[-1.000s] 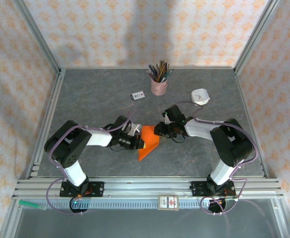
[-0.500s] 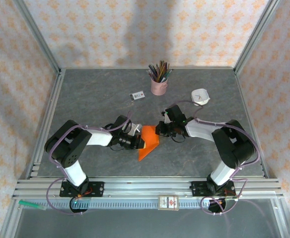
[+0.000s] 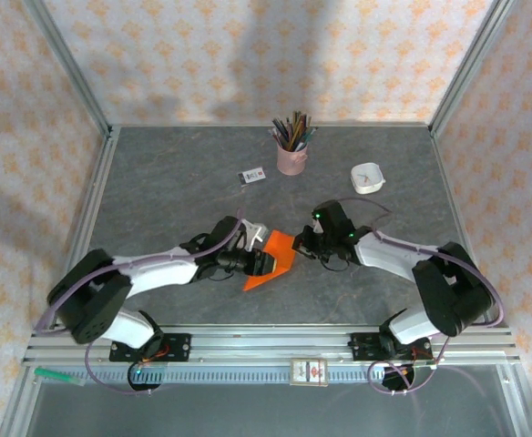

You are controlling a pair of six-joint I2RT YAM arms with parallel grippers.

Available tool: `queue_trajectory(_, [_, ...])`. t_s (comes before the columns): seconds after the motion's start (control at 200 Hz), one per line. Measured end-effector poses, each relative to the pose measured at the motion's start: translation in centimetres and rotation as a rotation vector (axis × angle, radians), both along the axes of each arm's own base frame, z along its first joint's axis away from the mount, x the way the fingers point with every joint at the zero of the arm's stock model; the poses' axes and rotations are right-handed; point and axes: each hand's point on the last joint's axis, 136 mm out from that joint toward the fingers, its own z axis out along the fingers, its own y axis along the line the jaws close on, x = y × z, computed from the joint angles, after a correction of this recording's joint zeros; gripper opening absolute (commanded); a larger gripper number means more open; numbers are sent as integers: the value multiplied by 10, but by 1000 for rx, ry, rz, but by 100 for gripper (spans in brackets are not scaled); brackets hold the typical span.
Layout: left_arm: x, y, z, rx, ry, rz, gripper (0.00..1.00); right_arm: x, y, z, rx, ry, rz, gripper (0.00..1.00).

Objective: Fold a paper plane with a square sheet of paper (pick it up from the middle)
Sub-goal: Perform the fifth fold on the wing at the bottom-center of the table.

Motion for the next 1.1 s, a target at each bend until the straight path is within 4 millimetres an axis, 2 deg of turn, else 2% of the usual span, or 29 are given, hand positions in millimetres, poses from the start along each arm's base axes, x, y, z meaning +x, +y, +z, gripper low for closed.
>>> queue_trajectory(0.15, [-11, 6, 5, 52, -98, 34, 41, -2, -1, 0, 14, 28, -33, 0])
queue_trajectory(0.415, [-15, 10, 14, 160, -264, 81, 44, -5, -3, -1, 3, 46, -31, 0])
queue_trajectory(0.756, [-10, 19, 18, 295, -398, 138, 54, 3, -4, 3, -10, 51, -1, 0])
queue_trajectory(1.101, [-22, 13, 22, 373, -525, 84, 56, -4, -4, -5, -17, 118, 12, 0])
